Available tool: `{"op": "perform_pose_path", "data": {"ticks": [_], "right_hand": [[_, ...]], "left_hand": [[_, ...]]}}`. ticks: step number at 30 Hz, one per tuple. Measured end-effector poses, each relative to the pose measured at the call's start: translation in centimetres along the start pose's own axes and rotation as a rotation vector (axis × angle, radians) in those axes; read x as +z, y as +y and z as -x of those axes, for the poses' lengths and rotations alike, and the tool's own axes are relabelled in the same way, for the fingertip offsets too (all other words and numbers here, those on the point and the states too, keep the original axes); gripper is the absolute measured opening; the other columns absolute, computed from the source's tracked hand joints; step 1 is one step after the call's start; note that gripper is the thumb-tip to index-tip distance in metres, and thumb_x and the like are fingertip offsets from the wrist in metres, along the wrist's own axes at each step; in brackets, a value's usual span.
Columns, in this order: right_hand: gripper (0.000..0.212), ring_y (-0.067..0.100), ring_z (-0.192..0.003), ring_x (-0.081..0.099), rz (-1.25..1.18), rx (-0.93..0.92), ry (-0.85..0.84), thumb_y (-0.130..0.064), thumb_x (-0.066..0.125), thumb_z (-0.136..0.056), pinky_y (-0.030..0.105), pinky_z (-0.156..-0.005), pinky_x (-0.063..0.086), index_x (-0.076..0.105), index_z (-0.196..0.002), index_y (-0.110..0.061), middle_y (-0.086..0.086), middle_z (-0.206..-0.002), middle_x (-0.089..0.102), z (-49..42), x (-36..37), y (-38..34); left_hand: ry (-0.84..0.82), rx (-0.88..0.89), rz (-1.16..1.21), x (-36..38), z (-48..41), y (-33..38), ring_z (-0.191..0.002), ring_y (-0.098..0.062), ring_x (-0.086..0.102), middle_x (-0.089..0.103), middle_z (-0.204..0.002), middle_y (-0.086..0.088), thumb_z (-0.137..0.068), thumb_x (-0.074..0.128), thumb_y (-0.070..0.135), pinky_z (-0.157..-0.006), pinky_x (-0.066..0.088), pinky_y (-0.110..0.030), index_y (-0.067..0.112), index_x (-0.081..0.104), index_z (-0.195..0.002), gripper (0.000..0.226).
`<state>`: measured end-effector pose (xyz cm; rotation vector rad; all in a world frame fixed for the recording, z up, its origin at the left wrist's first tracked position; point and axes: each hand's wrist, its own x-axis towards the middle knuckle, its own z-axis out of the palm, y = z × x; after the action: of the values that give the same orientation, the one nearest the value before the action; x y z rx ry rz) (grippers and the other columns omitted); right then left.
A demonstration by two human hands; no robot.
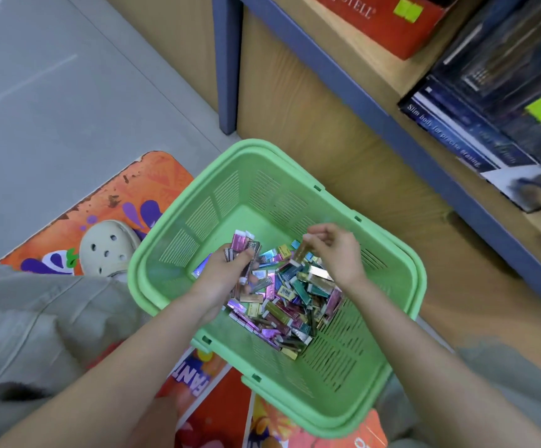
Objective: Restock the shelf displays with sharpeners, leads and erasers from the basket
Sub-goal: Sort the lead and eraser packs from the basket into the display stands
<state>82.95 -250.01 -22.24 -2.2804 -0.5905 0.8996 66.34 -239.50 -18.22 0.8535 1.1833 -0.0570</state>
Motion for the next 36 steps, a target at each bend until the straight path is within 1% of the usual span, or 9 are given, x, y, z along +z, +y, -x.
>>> {"op": "perform_pose_path", "data": {"ticks": [5,9,16,21,24,26,28,32,36], "right_hand": [[0.014,0.011,-0.075,0.068,-0.485,0.058,0.026,-0.008,0.059,-0.092,0.019,-0.075,0.056,0.059,-0.106,-0.005,0.004,-0.092,0.064,3.2,-2.4,-5.1],[0.023,0.014,-0.084,0.066,-0.752,0.153,-0.019,-0.005,0.058,-0.091,0.017,-0.079,0.055,0.054,-0.113,0.001,0.014,-0.103,0.061,6.2,-5.0,-7.5],[0.021,0.011,-0.080,0.068,-0.699,0.148,-0.140,-0.002,0.061,-0.088,0.014,-0.071,0.054,0.060,-0.109,-0.004,0.012,-0.099,0.066,10.9,-9.5,-8.8],[0.033,0.015,-0.082,0.070,-0.586,0.082,-0.299,0.008,0.062,-0.084,0.020,-0.072,0.056,0.057,-0.114,-0.003,0.014,-0.100,0.065,14.1,-11.3,-9.6],[0.025,0.016,-0.082,0.068,-0.436,0.004,-0.323,-0.001,0.067,-0.084,0.026,-0.077,0.055,0.062,-0.106,-0.012,0.012,-0.101,0.068,15.4,-11.6,-10.0],[0.014,0.017,-0.080,0.063,-0.352,-0.065,-0.278,-0.019,0.067,-0.087,0.032,-0.079,0.052,0.065,-0.100,-0.015,0.014,-0.101,0.070,15.9,-12.0,-10.4],[0.027,0.018,-0.076,0.057,-0.311,-0.120,-0.210,-0.030,0.063,-0.088,0.031,-0.078,0.048,0.064,-0.097,-0.005,0.017,-0.087,0.067,15.9,-12.9,-10.7],[0.020,0.013,-0.070,0.062,-0.297,-0.213,0.019,-0.021,0.060,-0.092,0.019,-0.066,0.049,0.063,-0.092,-0.001,0.009,-0.077,0.067,15.3,-16.2,-11.9],[0.004,0.015,-0.076,0.071,-0.344,-0.289,0.326,-0.015,0.065,-0.089,0.026,-0.068,0.057,0.061,-0.090,-0.014,0.003,-0.082,0.072,13.8,-19.8,-13.8]], "left_hand": [[0.022,0.010,0.075,0.5,1.9,1.2,-0.045,-0.010,0.054,0.058,-0.074,-0.008,-0.093,0.056,0.019,-0.042,0.047,-0.019,0.000,0.052,-0.107,0.024],[-0.071,-0.005,0.236,1.5,4.3,3.3,-0.057,-0.013,0.055,0.061,-0.083,-0.011,-0.090,0.057,0.019,-0.051,0.049,-0.020,0.001,0.057,-0.102,0.022],[-0.147,0.123,0.212,3.9,8.7,6.1,-0.060,-0.014,0.057,0.063,-0.078,-0.011,-0.085,0.062,0.018,-0.061,0.050,-0.025,-0.001,0.054,-0.105,0.029],[-0.233,0.244,0.101,5.8,11.5,7.2,-0.059,-0.013,0.054,0.062,-0.071,-0.005,-0.090,0.061,0.014,-0.065,0.048,-0.027,0.005,0.056,-0.103,0.017],[-0.258,0.306,-0.009,7.0,12.9,7.2,-0.056,-0.012,0.053,0.062,-0.070,-0.004,-0.090,0.061,0.017,-0.065,0.047,-0.028,0.005,0.054,-0.117,0.030],[-0.248,0.331,-0.058,7.4,13.5,7.5,-0.059,-0.012,0.054,0.065,-0.076,-0.004,-0.088,0.064,0.020,-0.073,0.049,-0.032,0.007,0.045,-0.134,0.051],[-0.258,0.369,-0.094,7.6,14.2,8.2,-0.061,-0.011,0.056,0.067,-0.084,-0.004,-0.088,0.065,0.021,-0.065,0.049,-0.027,0.009,0.040,-0.137,0.057],[-0.264,0.501,-0.226,7.3,15.1,10.9,-0.062,-0.006,0.057,0.064,-0.089,-0.002,-0.093,0.058,0.020,-0.048,0.045,-0.015,0.014,0.054,-0.111,0.019],[-0.249,0.559,-0.281,7.5,14.9,13.2,-0.055,-0.004,0.056,0.063,-0.089,-0.003,-0.095,0.054,0.023,-0.044,0.043,-0.014,0.016,0.054,-0.109,0.015]]}}
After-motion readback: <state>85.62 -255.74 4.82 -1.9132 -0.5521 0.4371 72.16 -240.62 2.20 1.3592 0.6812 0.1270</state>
